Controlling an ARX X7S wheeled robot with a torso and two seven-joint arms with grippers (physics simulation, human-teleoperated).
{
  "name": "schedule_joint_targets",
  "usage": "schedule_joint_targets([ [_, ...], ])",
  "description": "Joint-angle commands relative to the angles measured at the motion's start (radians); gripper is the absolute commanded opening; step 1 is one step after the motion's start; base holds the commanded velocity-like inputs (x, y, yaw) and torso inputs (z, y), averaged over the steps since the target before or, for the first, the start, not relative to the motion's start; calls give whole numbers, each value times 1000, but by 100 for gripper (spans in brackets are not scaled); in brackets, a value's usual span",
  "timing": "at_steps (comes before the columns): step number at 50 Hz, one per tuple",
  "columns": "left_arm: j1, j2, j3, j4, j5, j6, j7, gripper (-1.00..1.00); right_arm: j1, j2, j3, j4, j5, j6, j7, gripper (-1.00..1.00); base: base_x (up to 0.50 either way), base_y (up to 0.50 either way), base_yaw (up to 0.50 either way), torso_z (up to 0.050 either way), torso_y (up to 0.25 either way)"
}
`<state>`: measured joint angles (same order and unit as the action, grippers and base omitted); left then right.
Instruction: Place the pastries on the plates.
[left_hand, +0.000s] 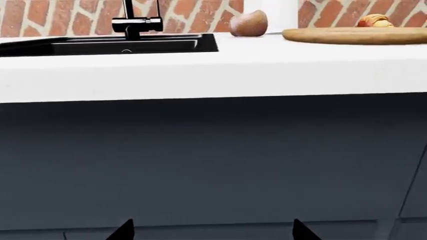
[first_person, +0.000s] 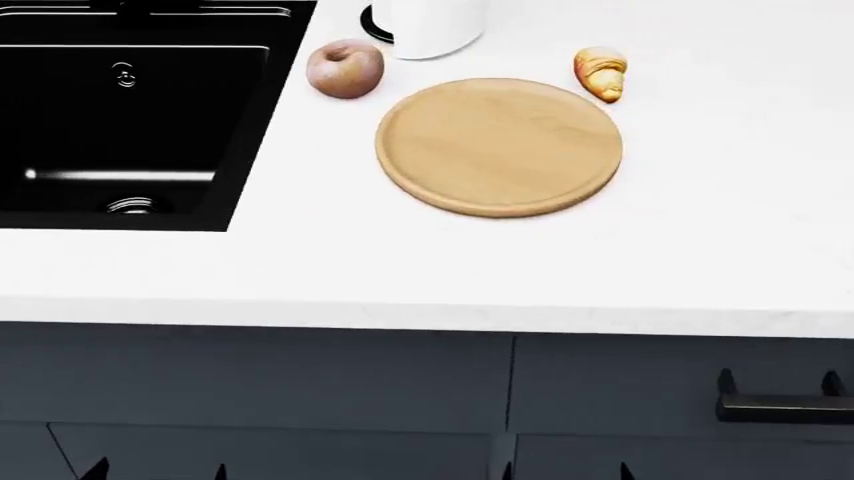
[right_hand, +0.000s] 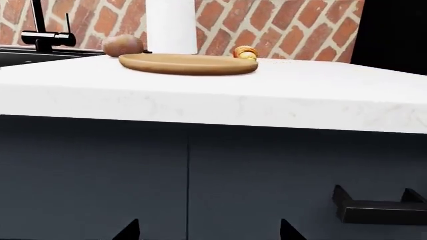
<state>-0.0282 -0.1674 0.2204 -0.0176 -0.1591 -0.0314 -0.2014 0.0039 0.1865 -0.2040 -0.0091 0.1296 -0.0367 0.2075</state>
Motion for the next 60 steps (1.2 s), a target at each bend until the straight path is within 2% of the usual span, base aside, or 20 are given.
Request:
schedule_joint_targets([
  [1,0,-9,4,1,-6,1,-5,100,1,3,-11,-1,0,2,6,100,0,0,0,0,0],
  [16,-5,-8,-5,-3,-31,5,-19,100,2,9,-17,-1,0,3,19,100,0,0,0,0,0],
  [20,3,-24,22,7,15,33,-23,100,2,10,-17,-3,1,5,25,100,0,0,0,0,0],
  [21,18,-21,10,25,-21,55,-8,100,2,10,-18,-3,1,5,26,100,0,0,0,50,0],
  [60,17,-37,39,11,-31,82,-10,100,6,26,-37,-4,5,7,49,100,0,0,0,50,0],
])
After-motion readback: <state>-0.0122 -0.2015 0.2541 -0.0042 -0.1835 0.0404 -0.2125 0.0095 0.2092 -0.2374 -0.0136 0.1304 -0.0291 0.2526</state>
